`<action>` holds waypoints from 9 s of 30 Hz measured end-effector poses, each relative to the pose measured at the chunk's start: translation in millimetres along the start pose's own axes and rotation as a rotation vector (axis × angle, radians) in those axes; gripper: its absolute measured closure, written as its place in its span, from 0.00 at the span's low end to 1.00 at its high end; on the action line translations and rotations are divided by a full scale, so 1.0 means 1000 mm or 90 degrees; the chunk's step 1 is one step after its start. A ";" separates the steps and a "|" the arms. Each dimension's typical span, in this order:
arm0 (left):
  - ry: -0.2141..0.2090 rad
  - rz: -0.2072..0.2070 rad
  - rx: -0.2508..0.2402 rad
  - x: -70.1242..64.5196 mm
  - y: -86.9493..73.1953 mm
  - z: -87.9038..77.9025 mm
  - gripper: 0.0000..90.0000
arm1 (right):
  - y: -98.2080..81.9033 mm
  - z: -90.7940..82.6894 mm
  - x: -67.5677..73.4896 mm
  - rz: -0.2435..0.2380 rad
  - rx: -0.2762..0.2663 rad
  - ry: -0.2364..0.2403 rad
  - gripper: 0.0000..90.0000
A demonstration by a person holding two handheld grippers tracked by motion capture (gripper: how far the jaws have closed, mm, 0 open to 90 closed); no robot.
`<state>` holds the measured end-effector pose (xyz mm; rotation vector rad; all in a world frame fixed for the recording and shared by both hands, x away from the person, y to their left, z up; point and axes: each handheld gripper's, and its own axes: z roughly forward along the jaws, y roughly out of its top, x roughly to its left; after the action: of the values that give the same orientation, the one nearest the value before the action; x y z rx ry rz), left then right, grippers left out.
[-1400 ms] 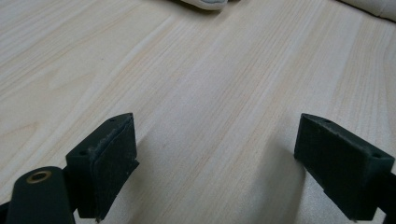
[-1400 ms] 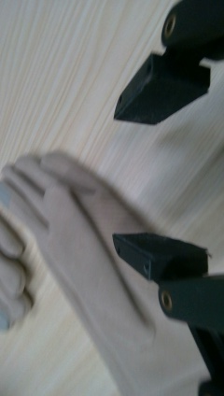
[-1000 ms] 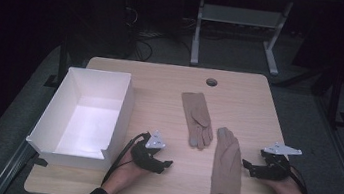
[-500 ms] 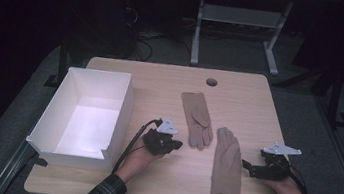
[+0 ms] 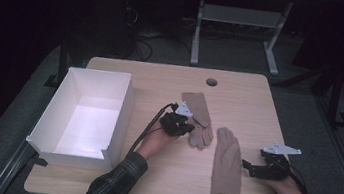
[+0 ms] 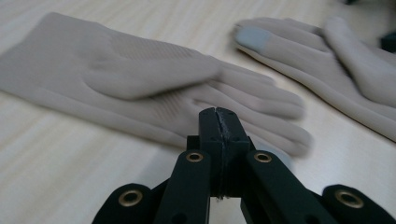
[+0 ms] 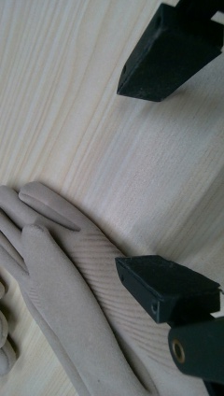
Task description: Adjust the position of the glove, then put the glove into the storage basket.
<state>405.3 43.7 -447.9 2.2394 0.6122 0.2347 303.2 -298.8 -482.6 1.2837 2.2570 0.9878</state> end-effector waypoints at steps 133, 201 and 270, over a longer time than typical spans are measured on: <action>0.099 -0.121 0.113 -0.040 -0.076 -0.071 0.99 | 0.001 0.001 0.001 -0.007 -0.001 0.004 0.16; 0.042 -0.074 0.034 -0.041 -0.049 -0.058 0.98 | 0.002 0.002 0.001 -0.006 0.000 0.006 0.16; 0.018 -0.137 0.055 -0.030 -0.063 -0.048 0.95 | 0.011 -0.014 0.003 -0.033 -0.009 0.092 0.94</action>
<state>340.0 95.8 -461.1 2.2343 0.8878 0.1334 299.1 -297.9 -464.8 1.1754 2.3737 1.1074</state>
